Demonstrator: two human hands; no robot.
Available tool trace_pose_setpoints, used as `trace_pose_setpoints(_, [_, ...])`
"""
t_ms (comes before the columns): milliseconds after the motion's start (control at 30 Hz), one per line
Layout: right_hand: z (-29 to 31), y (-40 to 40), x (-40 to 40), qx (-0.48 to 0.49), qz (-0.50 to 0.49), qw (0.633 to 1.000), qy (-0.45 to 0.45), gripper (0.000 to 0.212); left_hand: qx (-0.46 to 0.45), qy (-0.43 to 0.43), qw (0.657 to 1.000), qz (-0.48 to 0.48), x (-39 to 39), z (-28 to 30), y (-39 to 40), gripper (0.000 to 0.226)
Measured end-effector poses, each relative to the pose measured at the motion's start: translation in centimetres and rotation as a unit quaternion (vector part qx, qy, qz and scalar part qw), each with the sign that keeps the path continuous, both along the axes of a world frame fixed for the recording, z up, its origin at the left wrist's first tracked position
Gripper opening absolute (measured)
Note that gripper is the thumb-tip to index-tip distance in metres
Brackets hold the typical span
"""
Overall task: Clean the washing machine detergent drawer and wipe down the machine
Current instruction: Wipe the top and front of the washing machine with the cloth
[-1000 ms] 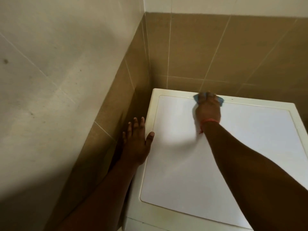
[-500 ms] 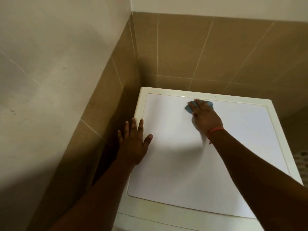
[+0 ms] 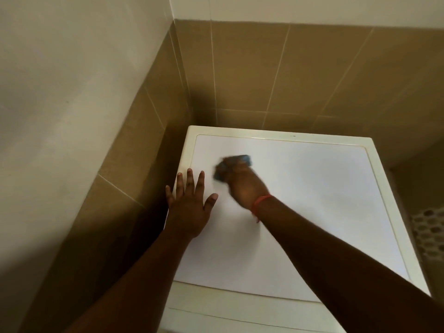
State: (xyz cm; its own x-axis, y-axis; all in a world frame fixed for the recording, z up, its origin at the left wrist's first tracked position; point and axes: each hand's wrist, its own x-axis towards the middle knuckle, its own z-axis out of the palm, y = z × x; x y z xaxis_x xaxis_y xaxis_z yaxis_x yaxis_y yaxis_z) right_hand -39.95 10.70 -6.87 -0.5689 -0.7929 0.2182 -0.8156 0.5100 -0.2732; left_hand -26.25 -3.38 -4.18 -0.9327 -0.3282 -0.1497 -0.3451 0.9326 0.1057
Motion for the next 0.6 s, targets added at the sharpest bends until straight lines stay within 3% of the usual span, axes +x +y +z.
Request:
trace_pose_setpoints(33, [0.8, -0.5, 0.3, 0.017, 0.040, 0.999, 0.004, 0.052, -0.002, 0.000, 1.000, 0.000, 0.1, 0.0, 0.0, 0.087])
trace_pose_setpoints(67, [1.2, -0.9, -0.2, 0.026, 0.019, 0.999, -0.001, 0.054, -0.001, 0.003, 1.000, 0.002, 0.1, 0.1, -0.1, 0.087])
trace_pose_setpoints(167, [1.8, -1.9, -1.8, 0.017, -0.217, 0.975, -0.054, 0.053, 0.008, 0.017, 1.000, 0.018, 0.5, 0.5, -0.5, 0.088])
trace_pose_setpoints(200, [2.0, -2.7, -1.0, -0.007, -0.217, 0.974, -0.069, 0.051, 0.012, 0.020, 0.999, 0.026, 0.7, 0.6, -0.6, 0.087])
trace_pose_setpoints(300, [1.9, -4.2, 4.6, -0.025, 0.016, 0.995, -0.097, 0.040, 0.035, 0.030, 0.998, 0.050, 1.3, 0.9, -0.7, 0.081])
trace_pose_setpoints(400, [1.5, -0.4, 6.3, -0.018, 0.087, 0.994, -0.056, 0.039, 0.032, 0.043, 0.997, 0.053, 1.8, 1.5, -0.3, 0.079])
trace_pose_setpoints(433, [0.8, 1.5, 5.3, -0.039, 0.064, 0.996, -0.044, 0.036, 0.030, 0.049, 0.997, 0.046, 1.8, 1.8, 0.0, 0.079])
trace_pose_setpoints(533, [-0.1, 5.7, 4.0, -0.107, -0.163, 0.978, -0.071, 0.040, 0.034, 0.054, 0.997, 0.043, 1.7, 2.4, 0.6, 0.086])
trace_pose_setpoints(567, [-0.2, 5.6, 5.0, -0.103, -0.185, 0.975, -0.069, 0.043, 0.034, 0.051, 0.997, 0.044, 1.6, 2.4, 0.9, 0.090])
trace_pose_setpoints(600, [-0.1, 5.1, 6.4, -0.091, -0.139, 0.983, -0.072, 0.043, 0.035, 0.049, 0.997, 0.045, 1.6, 2.3, 1.4, 0.093])
